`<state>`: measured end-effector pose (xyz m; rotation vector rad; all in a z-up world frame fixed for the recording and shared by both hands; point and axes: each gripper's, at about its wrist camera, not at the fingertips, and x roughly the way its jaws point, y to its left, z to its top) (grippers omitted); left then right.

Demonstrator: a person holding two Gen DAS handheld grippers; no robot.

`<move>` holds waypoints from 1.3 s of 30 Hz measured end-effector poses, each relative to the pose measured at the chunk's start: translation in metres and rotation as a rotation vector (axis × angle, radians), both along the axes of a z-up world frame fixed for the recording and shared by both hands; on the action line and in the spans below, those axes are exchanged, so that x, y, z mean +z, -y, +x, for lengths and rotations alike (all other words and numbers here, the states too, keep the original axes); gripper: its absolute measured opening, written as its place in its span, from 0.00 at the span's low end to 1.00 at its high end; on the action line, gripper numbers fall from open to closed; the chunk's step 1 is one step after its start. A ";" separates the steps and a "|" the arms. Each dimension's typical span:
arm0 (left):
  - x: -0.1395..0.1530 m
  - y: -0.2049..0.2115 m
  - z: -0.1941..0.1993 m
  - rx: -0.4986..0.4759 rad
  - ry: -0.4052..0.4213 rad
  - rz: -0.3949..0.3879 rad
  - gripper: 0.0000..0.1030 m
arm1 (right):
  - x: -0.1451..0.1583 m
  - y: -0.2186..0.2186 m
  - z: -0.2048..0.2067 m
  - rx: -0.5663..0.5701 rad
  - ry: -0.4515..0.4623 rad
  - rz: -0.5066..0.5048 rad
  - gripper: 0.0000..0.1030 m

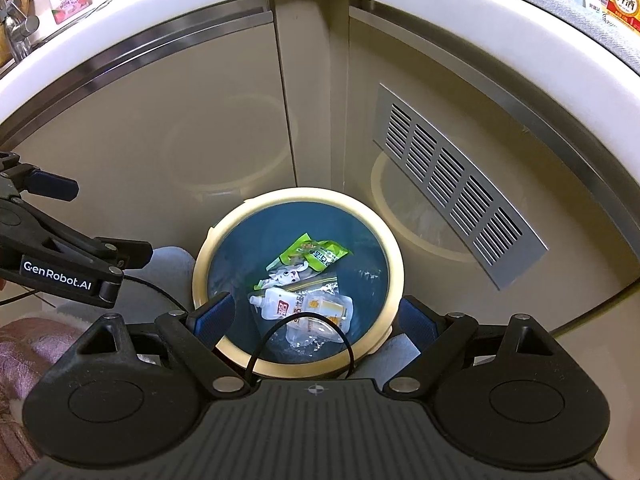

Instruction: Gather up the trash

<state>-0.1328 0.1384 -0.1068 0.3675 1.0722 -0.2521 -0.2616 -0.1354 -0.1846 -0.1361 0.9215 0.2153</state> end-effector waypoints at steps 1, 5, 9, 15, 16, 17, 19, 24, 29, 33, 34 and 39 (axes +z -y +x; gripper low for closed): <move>0.000 0.000 0.000 0.000 0.000 0.000 1.00 | -0.001 0.000 0.001 0.000 -0.001 0.000 0.87; 0.000 0.000 0.000 -0.002 0.004 0.002 1.00 | -0.001 -0.001 0.000 -0.001 0.000 -0.001 0.87; 0.001 0.000 -0.001 -0.010 0.022 0.012 1.00 | 0.000 -0.001 -0.001 -0.005 0.008 0.000 0.87; 0.005 0.004 -0.002 -0.034 0.048 0.022 1.00 | 0.004 0.003 -0.003 -0.020 0.018 0.003 0.88; 0.007 0.006 -0.002 -0.040 0.054 0.022 1.00 | 0.005 0.004 -0.003 -0.021 0.022 0.003 0.88; 0.009 0.007 -0.002 -0.047 0.063 0.023 1.00 | 0.007 0.004 -0.002 -0.022 0.027 0.003 0.88; 0.017 0.008 -0.003 -0.058 0.086 0.019 1.00 | 0.011 0.006 -0.002 -0.020 0.038 0.005 0.88; 0.047 0.008 -0.001 -0.068 0.148 -0.030 1.00 | 0.033 0.014 -0.002 -0.024 0.087 0.045 0.88; 0.082 0.007 0.007 -0.060 0.208 -0.090 1.00 | 0.068 0.027 -0.004 -0.029 0.165 0.103 0.88; 0.110 0.009 0.016 -0.058 0.282 -0.110 1.00 | 0.103 0.038 -0.008 -0.021 0.266 0.126 0.89; 0.116 0.011 0.019 -0.058 0.298 -0.113 1.00 | 0.113 0.042 -0.008 -0.021 0.294 0.127 0.90; 0.143 0.022 0.045 -0.068 0.352 -0.117 1.00 | 0.148 0.063 0.007 -0.046 0.421 0.118 0.94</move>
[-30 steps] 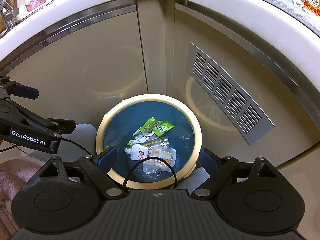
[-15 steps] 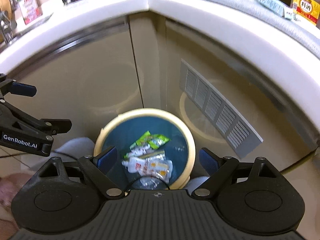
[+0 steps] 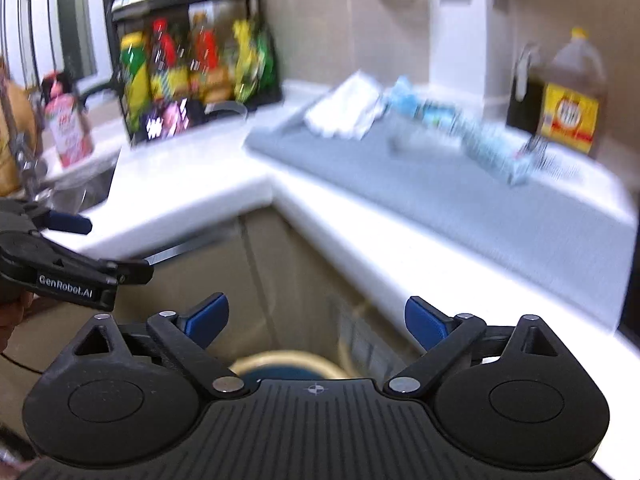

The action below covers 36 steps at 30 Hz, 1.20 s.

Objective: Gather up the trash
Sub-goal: 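Raise both open tools from the bin toward the grey mat, then grasp the white tissue with the left tool while the right tool grasps the printed box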

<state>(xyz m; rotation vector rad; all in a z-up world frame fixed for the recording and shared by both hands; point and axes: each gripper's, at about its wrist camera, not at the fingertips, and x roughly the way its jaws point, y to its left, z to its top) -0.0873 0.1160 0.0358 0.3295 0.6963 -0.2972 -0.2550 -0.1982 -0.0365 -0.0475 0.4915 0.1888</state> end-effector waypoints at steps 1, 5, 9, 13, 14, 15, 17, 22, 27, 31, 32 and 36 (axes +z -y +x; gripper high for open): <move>0.005 0.002 0.007 -0.002 0.002 -0.003 1.00 | 0.005 0.005 0.004 -0.016 0.022 -0.005 0.94; 0.016 0.017 0.035 -0.017 0.012 -0.017 1.00 | 0.021 0.029 0.024 -0.101 0.094 0.003 0.94; 0.026 0.039 0.064 -0.029 0.037 -0.034 1.00 | 0.033 0.059 0.059 -0.189 0.136 0.019 0.94; 0.039 0.067 0.106 -0.040 0.095 -0.032 1.00 | 0.034 0.084 0.101 -0.272 0.138 0.031 0.95; 0.042 0.074 0.118 -0.046 0.107 -0.036 1.00 | 0.034 0.090 0.111 -0.291 0.137 0.037 0.95; 0.044 0.082 0.130 -0.048 0.122 -0.036 1.00 | 0.033 0.096 0.121 -0.303 0.137 0.040 0.95; 0.044 0.098 0.156 -0.047 0.135 -0.022 1.00 | 0.032 0.105 0.142 -0.341 0.129 0.039 0.95; 0.027 0.140 0.225 -0.059 0.123 0.037 1.00 | 0.028 0.123 0.197 -0.396 0.099 0.028 0.96; -0.005 0.169 0.282 -0.050 0.060 0.113 1.00 | 0.020 0.131 0.238 -0.424 0.049 0.006 0.97; -0.020 0.185 0.313 -0.046 0.035 0.134 1.00 | 0.015 0.135 0.255 -0.460 0.052 -0.031 1.00; -0.023 0.188 0.319 -0.038 0.032 0.143 1.00 | 0.013 0.136 0.259 -0.458 0.049 -0.032 1.00; -0.031 0.196 0.338 -0.022 0.008 0.150 1.00 | 0.003 0.144 0.272 -0.452 0.007 -0.015 1.00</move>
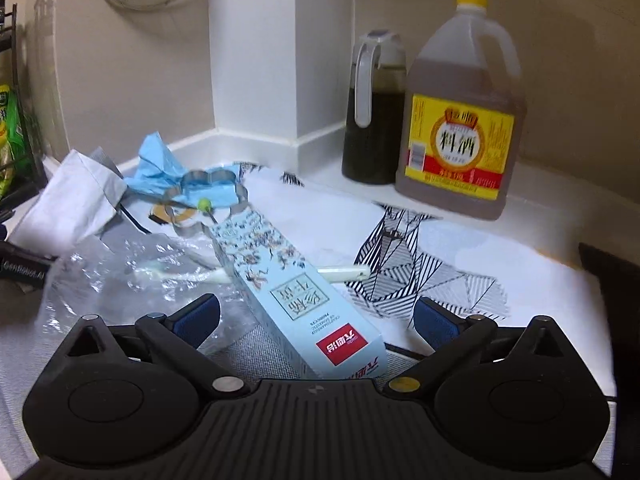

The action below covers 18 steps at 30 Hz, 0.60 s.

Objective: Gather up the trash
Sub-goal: 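Grasp the white tissue with the left tool while the right tool grasps the printed box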

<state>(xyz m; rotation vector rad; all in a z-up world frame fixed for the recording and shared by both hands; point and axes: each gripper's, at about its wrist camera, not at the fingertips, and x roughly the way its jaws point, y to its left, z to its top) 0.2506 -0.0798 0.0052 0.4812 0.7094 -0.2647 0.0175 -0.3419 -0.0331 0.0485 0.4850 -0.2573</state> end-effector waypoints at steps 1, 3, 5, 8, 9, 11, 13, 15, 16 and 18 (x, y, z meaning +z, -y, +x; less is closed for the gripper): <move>0.000 0.000 0.002 0.004 0.004 -0.005 1.00 | -0.003 0.002 0.004 0.000 -0.009 0.007 1.00; 0.000 0.001 0.003 0.006 0.018 -0.013 1.00 | -0.006 0.004 0.008 0.000 -0.020 0.024 0.99; 0.001 0.001 0.001 0.007 0.048 -0.014 0.91 | -0.008 0.005 0.006 0.018 -0.006 0.040 0.90; 0.006 -0.001 -0.003 0.014 0.064 -0.007 0.56 | -0.007 0.007 -0.001 0.015 0.025 0.057 0.58; 0.009 -0.004 -0.006 0.003 0.063 -0.014 0.40 | -0.005 0.008 -0.005 0.004 0.047 0.060 0.48; 0.015 -0.011 -0.011 -0.014 0.068 -0.030 0.18 | -0.001 0.010 -0.015 -0.006 0.098 0.063 0.40; 0.023 -0.019 -0.019 -0.024 0.067 -0.070 0.11 | 0.002 0.012 -0.022 -0.014 0.137 0.059 0.40; 0.031 -0.028 -0.027 -0.028 0.067 -0.100 0.07 | 0.004 0.013 -0.025 -0.016 0.157 0.060 0.40; 0.034 -0.032 -0.031 -0.029 0.068 -0.113 0.06 | 0.004 0.014 -0.026 -0.016 0.164 0.063 0.40; 0.042 -0.039 -0.040 -0.033 0.079 -0.134 0.06 | 0.005 0.014 -0.028 -0.016 0.179 0.066 0.40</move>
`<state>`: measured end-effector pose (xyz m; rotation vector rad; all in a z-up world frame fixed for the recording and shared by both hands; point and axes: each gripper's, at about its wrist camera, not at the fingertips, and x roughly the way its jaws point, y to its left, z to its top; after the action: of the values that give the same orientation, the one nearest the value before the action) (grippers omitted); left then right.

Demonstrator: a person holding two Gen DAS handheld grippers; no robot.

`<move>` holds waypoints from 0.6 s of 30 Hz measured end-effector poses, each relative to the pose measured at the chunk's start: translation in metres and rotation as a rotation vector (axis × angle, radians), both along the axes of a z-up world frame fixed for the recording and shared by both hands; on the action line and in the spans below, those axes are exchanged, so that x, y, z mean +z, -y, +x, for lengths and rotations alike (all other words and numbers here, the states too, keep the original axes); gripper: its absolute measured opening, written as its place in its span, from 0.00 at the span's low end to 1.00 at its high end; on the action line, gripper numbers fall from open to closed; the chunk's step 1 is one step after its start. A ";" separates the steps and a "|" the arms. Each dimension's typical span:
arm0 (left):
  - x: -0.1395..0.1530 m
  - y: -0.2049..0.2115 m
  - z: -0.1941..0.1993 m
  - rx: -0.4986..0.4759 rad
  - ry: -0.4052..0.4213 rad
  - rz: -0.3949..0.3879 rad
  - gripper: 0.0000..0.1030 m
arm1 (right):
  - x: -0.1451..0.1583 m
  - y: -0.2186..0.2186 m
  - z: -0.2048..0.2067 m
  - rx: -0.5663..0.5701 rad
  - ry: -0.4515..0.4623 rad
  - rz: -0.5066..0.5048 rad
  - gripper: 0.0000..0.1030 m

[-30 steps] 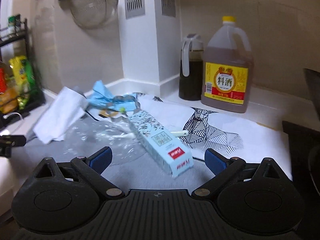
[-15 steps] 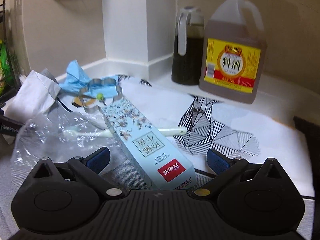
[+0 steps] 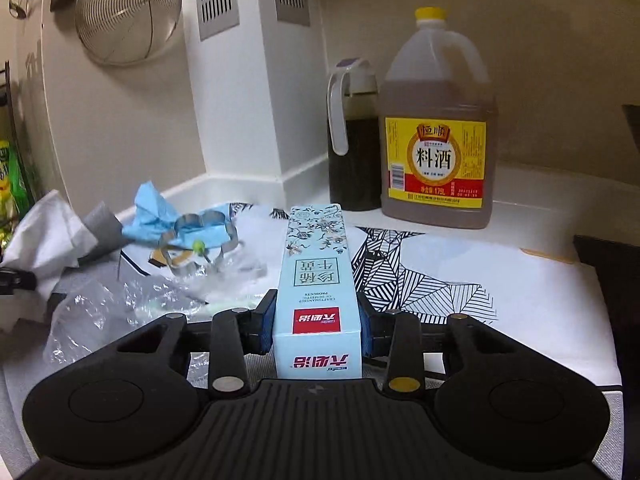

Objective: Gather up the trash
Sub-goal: 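Grasp the white tissue with the left tool while the right tool grasps the printed box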

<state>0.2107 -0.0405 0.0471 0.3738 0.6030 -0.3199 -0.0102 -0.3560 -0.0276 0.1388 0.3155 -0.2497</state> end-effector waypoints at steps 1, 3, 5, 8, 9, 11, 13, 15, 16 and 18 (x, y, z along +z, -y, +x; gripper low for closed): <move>0.004 -0.002 -0.006 -0.003 0.006 -0.010 0.06 | 0.001 0.000 -0.001 -0.002 0.009 0.000 0.40; 0.012 -0.007 -0.017 -0.011 0.018 -0.028 0.06 | 0.002 0.000 -0.003 -0.001 0.026 -0.001 0.40; 0.020 -0.013 -0.027 -0.013 0.031 -0.044 0.06 | 0.003 -0.001 -0.006 -0.002 0.046 0.000 0.40; 0.028 -0.020 -0.041 -0.012 0.033 -0.062 0.06 | 0.006 -0.001 -0.011 0.007 0.075 0.005 0.40; 0.030 -0.022 -0.048 -0.012 0.035 -0.063 0.06 | 0.007 -0.002 -0.012 0.013 0.085 0.004 0.40; 0.033 -0.028 -0.061 -0.007 0.041 -0.073 0.06 | 0.008 -0.003 -0.015 0.023 0.106 0.004 0.40; 0.037 -0.035 -0.074 0.002 0.036 -0.085 0.06 | 0.008 -0.003 -0.019 0.024 0.118 0.013 0.40; 0.038 -0.042 -0.089 0.006 0.040 -0.084 0.06 | 0.008 -0.005 -0.026 0.007 0.115 0.025 0.40; 0.039 -0.045 -0.096 0.004 0.045 -0.083 0.06 | 0.007 -0.007 -0.033 0.010 0.122 0.032 0.40; 0.041 -0.052 -0.109 0.001 0.050 -0.081 0.06 | 0.008 -0.013 -0.050 0.020 0.135 0.023 0.40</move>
<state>0.1017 0.0113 0.0880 0.3025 0.5400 -0.3319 -0.0600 -0.3432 -0.0197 0.1746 0.1855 -0.2160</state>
